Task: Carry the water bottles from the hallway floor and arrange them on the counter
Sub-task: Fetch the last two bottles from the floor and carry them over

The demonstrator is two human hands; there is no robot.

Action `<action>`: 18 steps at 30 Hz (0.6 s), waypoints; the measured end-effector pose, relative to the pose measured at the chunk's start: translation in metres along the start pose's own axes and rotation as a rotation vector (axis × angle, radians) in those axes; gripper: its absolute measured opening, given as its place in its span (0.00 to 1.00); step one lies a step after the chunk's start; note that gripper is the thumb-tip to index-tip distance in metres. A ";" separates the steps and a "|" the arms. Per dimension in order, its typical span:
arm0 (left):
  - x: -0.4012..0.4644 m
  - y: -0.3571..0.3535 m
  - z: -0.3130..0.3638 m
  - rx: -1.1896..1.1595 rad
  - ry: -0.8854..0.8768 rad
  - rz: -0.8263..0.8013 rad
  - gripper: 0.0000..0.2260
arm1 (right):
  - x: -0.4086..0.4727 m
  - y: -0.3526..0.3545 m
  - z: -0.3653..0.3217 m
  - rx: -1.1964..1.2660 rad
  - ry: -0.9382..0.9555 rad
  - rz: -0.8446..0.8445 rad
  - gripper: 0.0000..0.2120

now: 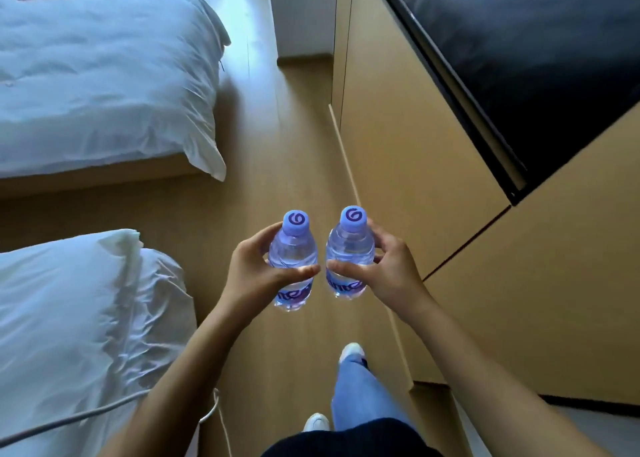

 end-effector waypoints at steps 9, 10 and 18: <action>0.174 0.015 -0.039 -0.064 0.042 0.100 0.19 | 0.183 0.012 -0.060 -0.012 -0.013 -0.074 0.31; 0.199 0.016 -0.040 -0.058 0.040 0.104 0.19 | 0.207 0.015 -0.072 -0.025 -0.002 -0.083 0.31; 0.361 0.040 -0.051 -0.033 0.028 0.179 0.22 | 0.365 0.026 -0.154 -0.075 0.045 -0.125 0.32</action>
Point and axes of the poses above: each hand's wrist, its own x-axis towards the middle knuckle, its own y-axis out of the back of the hand, z = x × y, the point moved 6 cm from there along x, towards the middle knuckle, and after that the axes turned 11 degrees about -y, right-handed, at the moved point
